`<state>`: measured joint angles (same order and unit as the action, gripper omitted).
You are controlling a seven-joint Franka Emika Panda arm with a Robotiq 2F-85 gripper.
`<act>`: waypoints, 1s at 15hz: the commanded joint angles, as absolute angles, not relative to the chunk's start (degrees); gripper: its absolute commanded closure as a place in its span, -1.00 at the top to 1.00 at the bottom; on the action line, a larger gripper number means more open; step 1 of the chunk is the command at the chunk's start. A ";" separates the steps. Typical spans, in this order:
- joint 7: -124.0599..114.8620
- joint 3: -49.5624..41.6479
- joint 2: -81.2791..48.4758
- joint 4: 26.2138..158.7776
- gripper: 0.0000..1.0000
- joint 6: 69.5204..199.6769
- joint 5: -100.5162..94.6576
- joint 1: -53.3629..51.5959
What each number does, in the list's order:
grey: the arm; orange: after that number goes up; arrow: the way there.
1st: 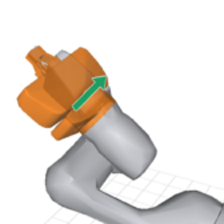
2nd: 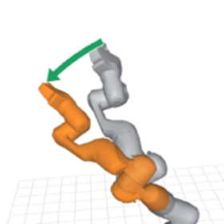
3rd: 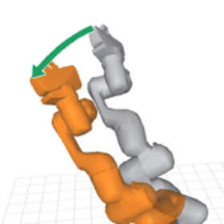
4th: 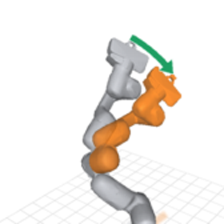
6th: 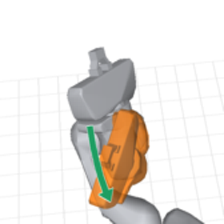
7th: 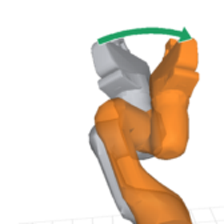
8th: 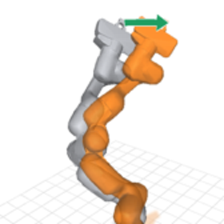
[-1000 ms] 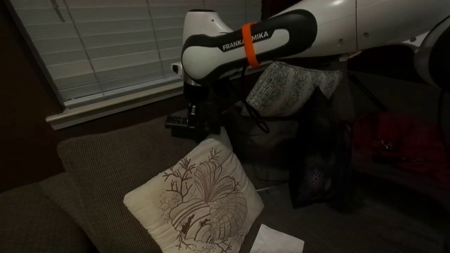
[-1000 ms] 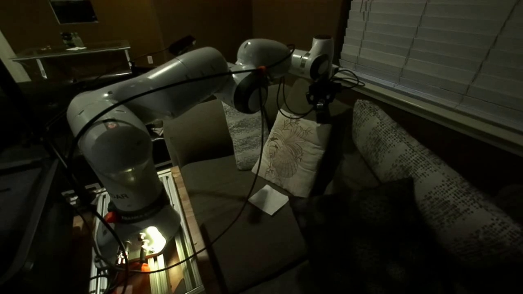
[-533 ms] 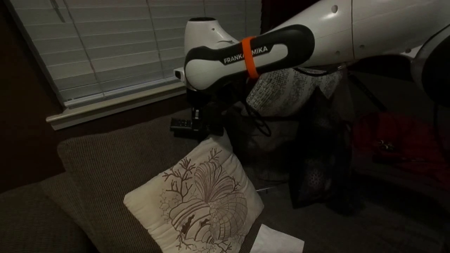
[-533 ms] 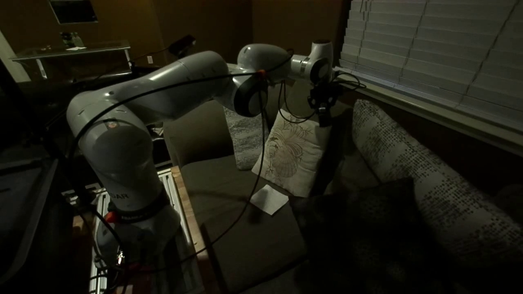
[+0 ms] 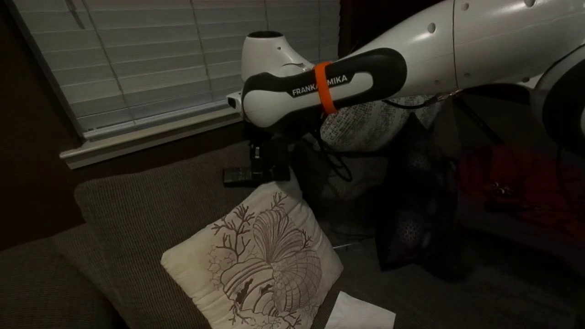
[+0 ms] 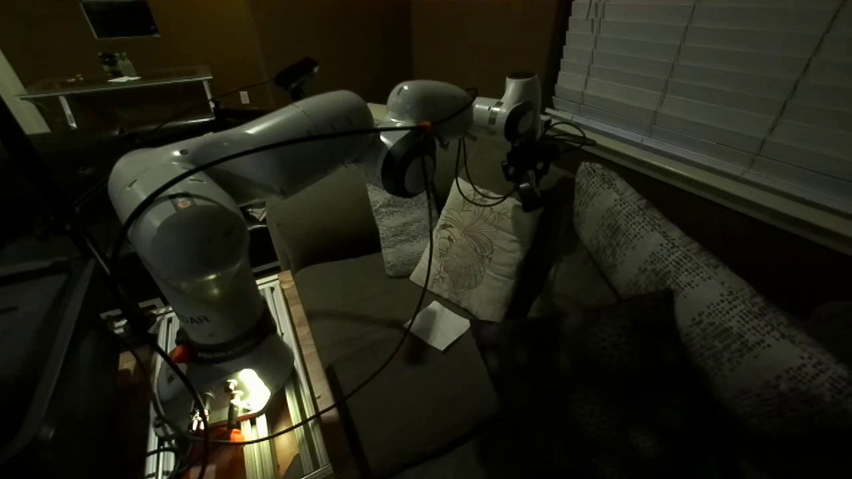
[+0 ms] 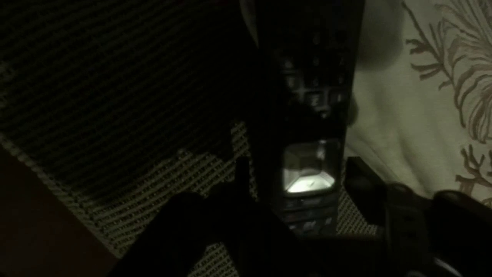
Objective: Put the remote control on the backrest of the sofa.
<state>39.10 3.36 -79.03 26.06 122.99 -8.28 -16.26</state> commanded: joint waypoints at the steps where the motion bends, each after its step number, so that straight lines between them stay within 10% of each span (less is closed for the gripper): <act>1: 40.94 3.04 -78.73 25.70 0.96 124.26 -8.56 -16.44; 15: 39.67 1.38 -67.29 26.66 1.00 123.20 -9.15 -18.27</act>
